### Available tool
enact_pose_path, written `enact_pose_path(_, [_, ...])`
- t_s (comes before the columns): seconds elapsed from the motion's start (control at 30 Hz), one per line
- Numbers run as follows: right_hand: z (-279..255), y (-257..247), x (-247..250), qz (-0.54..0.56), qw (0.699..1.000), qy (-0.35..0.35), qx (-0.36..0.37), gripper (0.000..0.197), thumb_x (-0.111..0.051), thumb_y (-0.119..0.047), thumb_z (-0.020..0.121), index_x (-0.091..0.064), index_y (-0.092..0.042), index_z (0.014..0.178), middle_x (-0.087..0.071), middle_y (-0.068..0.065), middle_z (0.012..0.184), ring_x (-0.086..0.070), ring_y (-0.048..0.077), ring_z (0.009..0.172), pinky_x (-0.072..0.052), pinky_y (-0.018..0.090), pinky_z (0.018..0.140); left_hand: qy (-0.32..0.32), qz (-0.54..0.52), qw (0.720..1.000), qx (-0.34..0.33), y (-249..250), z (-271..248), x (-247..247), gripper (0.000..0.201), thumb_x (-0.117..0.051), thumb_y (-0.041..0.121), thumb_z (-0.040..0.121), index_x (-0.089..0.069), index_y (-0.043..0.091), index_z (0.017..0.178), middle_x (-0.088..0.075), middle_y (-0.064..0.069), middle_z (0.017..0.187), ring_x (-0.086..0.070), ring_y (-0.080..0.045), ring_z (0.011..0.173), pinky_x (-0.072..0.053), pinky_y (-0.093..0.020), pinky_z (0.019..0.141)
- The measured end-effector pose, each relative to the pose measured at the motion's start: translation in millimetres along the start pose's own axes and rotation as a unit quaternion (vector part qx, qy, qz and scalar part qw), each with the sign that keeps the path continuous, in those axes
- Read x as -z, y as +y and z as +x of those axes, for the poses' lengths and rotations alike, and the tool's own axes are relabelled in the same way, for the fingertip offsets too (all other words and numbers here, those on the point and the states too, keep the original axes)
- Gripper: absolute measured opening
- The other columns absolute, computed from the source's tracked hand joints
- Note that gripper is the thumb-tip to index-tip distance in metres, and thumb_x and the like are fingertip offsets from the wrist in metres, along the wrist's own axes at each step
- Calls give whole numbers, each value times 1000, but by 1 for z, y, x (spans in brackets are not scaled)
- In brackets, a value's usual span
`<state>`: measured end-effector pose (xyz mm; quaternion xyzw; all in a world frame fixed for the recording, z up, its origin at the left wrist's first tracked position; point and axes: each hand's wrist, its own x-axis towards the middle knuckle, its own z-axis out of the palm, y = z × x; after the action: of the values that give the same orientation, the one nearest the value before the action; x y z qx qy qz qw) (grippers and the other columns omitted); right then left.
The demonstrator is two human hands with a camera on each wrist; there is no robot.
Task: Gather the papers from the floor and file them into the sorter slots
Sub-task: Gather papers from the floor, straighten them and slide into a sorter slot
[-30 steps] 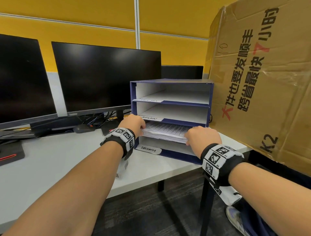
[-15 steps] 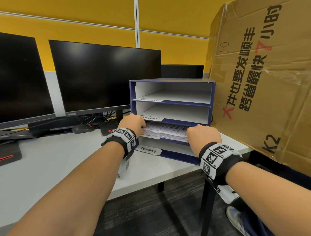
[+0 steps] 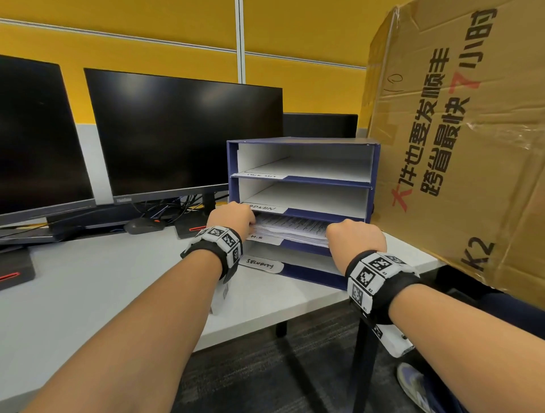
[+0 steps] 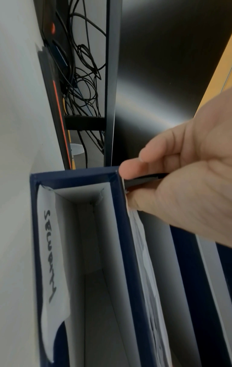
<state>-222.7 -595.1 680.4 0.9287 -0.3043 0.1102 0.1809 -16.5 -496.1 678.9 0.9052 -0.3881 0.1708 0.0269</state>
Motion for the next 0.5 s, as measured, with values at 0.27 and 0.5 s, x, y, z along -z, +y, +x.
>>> enact_pose_path(0.27, [3, -3, -3, -5, 1000, 0, -8, 28, -45, -1, 88, -58, -13, 110, -64, 8, 104, -63, 30, 93, -42, 34, 66, -12, -13, 1000, 15, 3, 2, 1, 22, -57, 35, 91, -70, 25, 107, -67, -5, 98, -65, -28, 86, -55, -39, 79])
enact_pose_path(0.5, [-5, 1, -5, 25, 1000, 14, 5, 25, -46, 0, 88, -56, -13, 107, -65, 8, 99, -63, 30, 86, -42, 33, 65, -9, -2, 1000, 6, -6, -9, 5, 20, -57, 22, 92, -66, 24, 110, -66, -7, 104, -64, -30, 94, -55, -40, 79])
